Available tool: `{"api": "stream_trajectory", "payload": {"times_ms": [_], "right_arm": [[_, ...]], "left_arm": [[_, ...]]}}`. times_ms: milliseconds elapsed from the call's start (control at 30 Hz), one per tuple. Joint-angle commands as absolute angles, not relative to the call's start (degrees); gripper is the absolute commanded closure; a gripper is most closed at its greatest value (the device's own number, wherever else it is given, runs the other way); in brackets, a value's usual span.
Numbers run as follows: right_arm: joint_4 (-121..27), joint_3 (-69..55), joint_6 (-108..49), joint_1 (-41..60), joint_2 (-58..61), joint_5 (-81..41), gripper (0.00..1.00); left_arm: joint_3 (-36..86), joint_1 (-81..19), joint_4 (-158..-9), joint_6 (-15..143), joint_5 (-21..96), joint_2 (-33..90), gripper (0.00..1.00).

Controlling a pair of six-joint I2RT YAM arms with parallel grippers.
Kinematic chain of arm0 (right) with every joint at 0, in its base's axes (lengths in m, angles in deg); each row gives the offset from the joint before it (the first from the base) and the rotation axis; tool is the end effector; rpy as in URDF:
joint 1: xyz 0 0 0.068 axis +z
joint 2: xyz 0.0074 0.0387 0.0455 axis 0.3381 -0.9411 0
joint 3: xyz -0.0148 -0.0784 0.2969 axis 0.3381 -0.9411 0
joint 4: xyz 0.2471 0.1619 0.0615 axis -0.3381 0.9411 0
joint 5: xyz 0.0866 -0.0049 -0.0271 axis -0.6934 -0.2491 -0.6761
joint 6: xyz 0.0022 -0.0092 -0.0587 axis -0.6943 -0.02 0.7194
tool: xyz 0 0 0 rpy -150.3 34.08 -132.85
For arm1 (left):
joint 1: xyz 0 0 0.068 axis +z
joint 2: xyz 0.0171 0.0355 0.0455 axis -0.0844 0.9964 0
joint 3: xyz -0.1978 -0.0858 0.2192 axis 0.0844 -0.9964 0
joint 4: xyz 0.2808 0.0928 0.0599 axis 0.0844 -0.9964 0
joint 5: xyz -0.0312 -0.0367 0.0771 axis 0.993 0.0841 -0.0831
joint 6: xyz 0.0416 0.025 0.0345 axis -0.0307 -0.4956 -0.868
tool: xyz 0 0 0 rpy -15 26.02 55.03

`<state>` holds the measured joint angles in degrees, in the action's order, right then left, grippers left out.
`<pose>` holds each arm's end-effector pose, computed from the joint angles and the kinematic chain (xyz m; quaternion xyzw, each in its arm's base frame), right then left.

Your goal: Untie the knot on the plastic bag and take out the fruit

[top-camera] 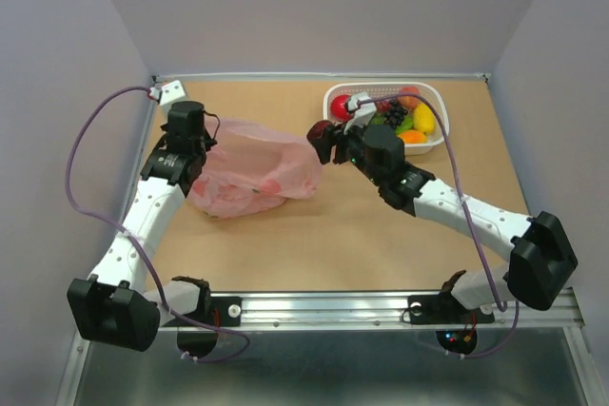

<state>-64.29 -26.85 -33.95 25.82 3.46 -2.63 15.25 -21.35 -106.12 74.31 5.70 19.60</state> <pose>0.2614 0.2562 0.3365 -0.1667 0.7270 0.2577 0.6142 0.2882 -0.0672 0.3778 -0.1487 0.8204 -0.0085 0.5520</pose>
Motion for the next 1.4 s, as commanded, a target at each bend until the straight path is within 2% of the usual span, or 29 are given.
{"api": "stream_trajectory", "payload": {"times_ms": [0,100,267,567,700,733,767,800,833,867,900,933,967,1000,1100,1167,1200,1233,1367], "right_arm": [[-58.5,-20.2,-30.7,17.2,3.2,8.3,0.99],[-58.0,-19.7,-34.7,10.7,0.8,4.6,0.99],[-58.1,-15.5,-37.0,1.8,-5.0,1.2,0.99],[-58.0,-2.7,-35.4,-3.0,-20.8,-4.5,0.99],[-57.9,-0.1,-36.1,-3.2,-26.2,-3.8,0.88],[-57.9,0.3,-36.4,-3.2,-26.9,-3.3,0.82],[-57.9,0.1,-36.8,-3.2,-27.6,-2.7,0.67],[-58.0,0.0,-37.7,-3.2,-27.8,-2.1,0.59],[-58.0,-0.6,-38.1,-3.2,-27.5,-0.7,0.4],[-58.0,-0.8,-38.6,-3.2,-27.4,0.3,0.31],[-58.0,-1.0,-38.7,-3.2,-27.2,0.7,0.21],[-58.0,-1.1,-38.7,-3.2,-26.9,0.9,0.07],[-57.9,-1.1,-38.6,-3.2,-26.7,1.0,0.02],[-57.9,-1.2,-38.3,-3.2,-25.6,0.7,0.0],[-57.6,-2.2,-37.6,-3.2,-23.5,0.4,0.0],[-57.1,-3.7,-37.7,-3.2,-19.0,0.5,0.0],[-56.8,-4.3,-37.9,-3.2,-19.0,0.7,0.0],[-56.5,-5.0,-38.0,-3.2,-15.6,0.7,0.0],[-54.1,-9.7,-38.7,-3.2,-4.5,1.9,0.0]], "left_arm": [[18.1,-13.0,-102.3,72.3,7.3,15.1,1.0],[17.2,-7.3,-100.9,74.9,15.0,14.4,1.0],[12.5,-3.5,-97.0,78.1,25.0,11.6,1.0],[2.1,-3.0,-96.4,78.9,21.8,3.5,0.99],[-0.1,-3.0,-97.5,78.2,21.5,-0.5,0.94],[-0.2,-3.0,-98.3,78.2,21.3,-1.0,0.89],[-0.1,-3.0,-99.3,78.4,21.0,-1.6,0.85],[0.4,-3.0,-100.4,79.3,20.5,-1.9,0.8],[0.6,-3.0,-101.9,79.6,20.5,-2.6,0.72],[1.0,-3.0,-102.7,79.9,20.3,-3.4,0.66],[1.3,-3.0,-103.1,80.0,20.0,-3.7,0.56],[1.7,-3.0,-103.3,79.8,19.5,-3.9,0.46],[2.1,-3.0,-103.4,79.2,19.2,-4.0,0.45],[3.0,-3.0,-103.9,78.2,18.7,-3.9,0.37],[4.9,-3.0,-103.9,76.4,17.6,-3.2,0.31],[7.0,-3.0,-104.0,75.2,18.2,-1.6,0.19],[7.6,-3.0,-103.9,74.9,18.8,-1.4,0.19],[8.3,-3.0,-103.8,74.3,19.3,-1.2,0.12],[12.9,-4.2,-106.2,73.3,20.7,-0.2,0.04]]}}
